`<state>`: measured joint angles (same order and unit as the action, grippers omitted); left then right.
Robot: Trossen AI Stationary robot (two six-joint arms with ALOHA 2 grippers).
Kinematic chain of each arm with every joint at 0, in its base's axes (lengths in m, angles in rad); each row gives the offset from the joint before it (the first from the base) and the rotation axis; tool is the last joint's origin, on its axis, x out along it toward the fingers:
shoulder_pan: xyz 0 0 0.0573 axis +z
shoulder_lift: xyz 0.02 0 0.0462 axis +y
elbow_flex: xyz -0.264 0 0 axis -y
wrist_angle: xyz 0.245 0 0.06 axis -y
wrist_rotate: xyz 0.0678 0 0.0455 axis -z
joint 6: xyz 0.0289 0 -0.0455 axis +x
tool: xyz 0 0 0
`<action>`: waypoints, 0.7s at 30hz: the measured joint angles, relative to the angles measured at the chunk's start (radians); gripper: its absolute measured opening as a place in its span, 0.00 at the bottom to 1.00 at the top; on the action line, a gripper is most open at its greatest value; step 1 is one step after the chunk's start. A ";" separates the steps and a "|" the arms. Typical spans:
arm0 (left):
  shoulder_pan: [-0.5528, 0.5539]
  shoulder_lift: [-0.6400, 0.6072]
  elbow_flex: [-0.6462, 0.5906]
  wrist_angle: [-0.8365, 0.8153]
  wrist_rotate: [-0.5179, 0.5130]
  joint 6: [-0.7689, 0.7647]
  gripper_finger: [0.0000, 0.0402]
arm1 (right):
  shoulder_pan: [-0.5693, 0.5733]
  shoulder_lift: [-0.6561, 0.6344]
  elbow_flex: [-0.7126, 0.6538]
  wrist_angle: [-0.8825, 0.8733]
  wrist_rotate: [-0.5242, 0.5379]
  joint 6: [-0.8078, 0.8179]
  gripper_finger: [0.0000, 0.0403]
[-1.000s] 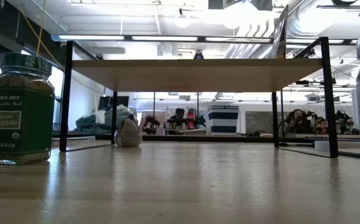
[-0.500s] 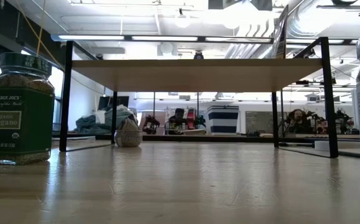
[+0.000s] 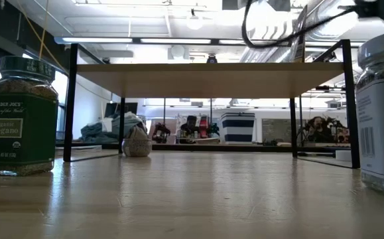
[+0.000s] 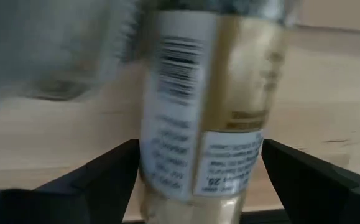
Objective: Shelf spices
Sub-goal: Put the brown seasoning bottle on the shelf
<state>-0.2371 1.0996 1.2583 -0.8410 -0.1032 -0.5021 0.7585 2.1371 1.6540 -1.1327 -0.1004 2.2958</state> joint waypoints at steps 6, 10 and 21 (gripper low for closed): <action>0.000 0.000 0.000 0.005 -0.004 -0.010 0.51 | 0.006 0.003 -0.001 -0.020 -0.001 0.015 0.83; 0.000 0.000 0.000 0.018 -0.009 -0.021 0.51 | -0.006 0.002 -0.001 -0.066 0.031 -0.004 0.83; -0.002 0.000 0.000 0.035 -0.012 -0.055 0.51 | 0.021 0.053 0.004 -0.023 0.003 -0.009 0.67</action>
<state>-0.2386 1.0996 1.2583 -0.8062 -0.1150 -0.5567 0.7797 2.1905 1.6581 -1.1553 -0.0970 2.2866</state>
